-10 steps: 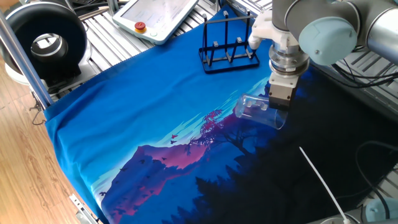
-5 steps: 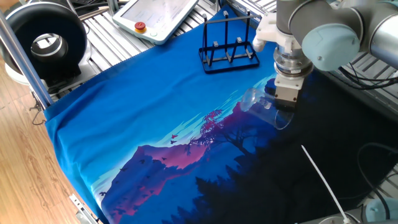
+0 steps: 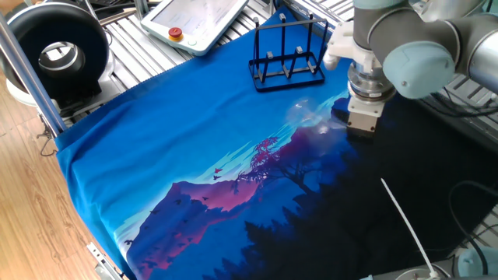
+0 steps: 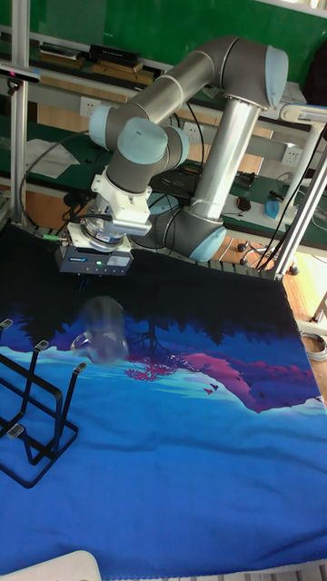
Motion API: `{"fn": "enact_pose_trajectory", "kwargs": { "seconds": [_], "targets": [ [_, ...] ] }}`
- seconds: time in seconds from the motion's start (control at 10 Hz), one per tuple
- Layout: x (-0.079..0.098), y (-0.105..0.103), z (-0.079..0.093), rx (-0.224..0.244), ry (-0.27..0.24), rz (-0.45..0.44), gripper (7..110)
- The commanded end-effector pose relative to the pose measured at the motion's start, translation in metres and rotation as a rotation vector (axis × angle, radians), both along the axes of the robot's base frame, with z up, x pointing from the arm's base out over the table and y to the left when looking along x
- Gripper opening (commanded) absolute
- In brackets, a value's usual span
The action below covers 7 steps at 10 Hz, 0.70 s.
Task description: Put the cup on the cup rack
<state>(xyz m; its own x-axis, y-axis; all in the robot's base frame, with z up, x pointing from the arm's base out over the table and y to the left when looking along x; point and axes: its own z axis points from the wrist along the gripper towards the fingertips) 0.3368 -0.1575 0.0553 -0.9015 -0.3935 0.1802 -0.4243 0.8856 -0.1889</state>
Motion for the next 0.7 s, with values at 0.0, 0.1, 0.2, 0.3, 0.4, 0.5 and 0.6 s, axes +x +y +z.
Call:
{"fn": "enact_pose_trajectory", "kwargs": {
  "seconds": [0.0,0.1,0.2,0.3,0.4,0.5,0.6],
  "targets": [
    [-0.009,-0.001,-0.006,0.013,0.003,-0.011,7],
    [-0.011,0.001,-0.005,0.019,0.012,-0.014,7],
    [-0.014,0.003,0.0,0.018,0.038,-0.019,7],
    [-0.011,0.011,0.007,0.031,0.056,-0.015,7],
    [-0.006,0.023,0.008,0.064,0.058,-0.014,7],
    [0.003,0.038,0.01,0.112,0.044,-0.008,7],
    [0.022,0.045,0.015,0.116,0.002,0.011,7]
  ]
}}
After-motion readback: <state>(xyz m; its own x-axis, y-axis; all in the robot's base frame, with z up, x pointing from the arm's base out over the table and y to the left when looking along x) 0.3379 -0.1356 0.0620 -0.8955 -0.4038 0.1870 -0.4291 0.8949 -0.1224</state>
